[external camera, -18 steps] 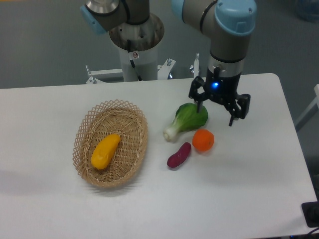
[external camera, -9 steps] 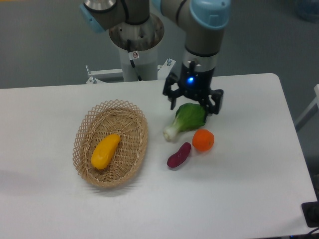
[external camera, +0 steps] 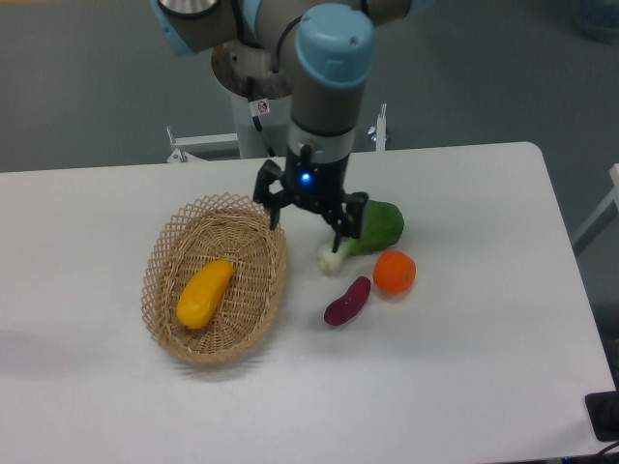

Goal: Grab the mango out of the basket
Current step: 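Move the open gripper over the wicker basket above the yellow mango, then lower the gripper into the basket around the yellow mango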

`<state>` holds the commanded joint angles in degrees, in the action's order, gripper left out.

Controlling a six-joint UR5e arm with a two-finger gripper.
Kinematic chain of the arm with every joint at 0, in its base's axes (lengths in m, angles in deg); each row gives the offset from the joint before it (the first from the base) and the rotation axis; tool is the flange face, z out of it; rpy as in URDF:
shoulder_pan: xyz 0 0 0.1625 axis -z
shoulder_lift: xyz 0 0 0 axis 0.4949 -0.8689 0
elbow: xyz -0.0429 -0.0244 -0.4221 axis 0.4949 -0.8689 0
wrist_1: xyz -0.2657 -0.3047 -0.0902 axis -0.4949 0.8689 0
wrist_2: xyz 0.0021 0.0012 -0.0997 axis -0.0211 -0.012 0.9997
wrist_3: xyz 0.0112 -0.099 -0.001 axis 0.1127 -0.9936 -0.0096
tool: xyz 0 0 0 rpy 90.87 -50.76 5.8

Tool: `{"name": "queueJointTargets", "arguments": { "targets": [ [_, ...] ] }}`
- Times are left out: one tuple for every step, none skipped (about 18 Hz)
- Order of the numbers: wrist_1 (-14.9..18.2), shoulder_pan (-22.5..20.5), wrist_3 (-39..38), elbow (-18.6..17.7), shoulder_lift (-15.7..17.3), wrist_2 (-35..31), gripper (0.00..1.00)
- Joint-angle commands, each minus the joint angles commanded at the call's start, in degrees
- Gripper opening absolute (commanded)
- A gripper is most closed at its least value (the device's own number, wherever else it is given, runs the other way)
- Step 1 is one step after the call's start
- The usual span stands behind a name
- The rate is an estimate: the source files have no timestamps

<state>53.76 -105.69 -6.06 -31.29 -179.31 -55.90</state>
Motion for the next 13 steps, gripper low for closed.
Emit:
{"name": "queueJointTargets", "arguments": {
  "targets": [
    [-1.14,0.88,-0.79,-0.79,-0.53,-0.09,1.0],
    [-2.45,1.76,-1.41,-1.67,-0.79,-0.35,1.0],
    [-3.69,2.29,-1.76,-2.98,-1.23,-0.61,1.0],
    [-5.09,2.73,-1.94,-4.13,-1.93,-0.7,1.0],
    [-6.32,3.51,-2.46,-5.09,-2.37,-0.7,1.0],
    [-7.73,4.39,-3.51,-5.71,-3.59,-0.7,1.0],
    [-9.22,5.36,-5.0,-5.72,-4.56,-0.7,1.0],
    [-10.98,6.15,-6.76,-5.63,-5.36,-0.62,1.0],
    [-12.73,6.86,-8.25,-5.72,-6.5,-0.62,1.0],
    [-13.71,7.65,-9.14,-5.81,-7.46,-0.79,1.0],
    [-14.5,8.35,-9.5,-5.81,-8.26,-1.23,1.0],
    [-14.94,9.31,-9.85,-5.72,-8.96,-2.36,1.0],
    [-15.3,10.37,-10.03,-5.72,-9.32,-3.42,1.0]
  ]
}}
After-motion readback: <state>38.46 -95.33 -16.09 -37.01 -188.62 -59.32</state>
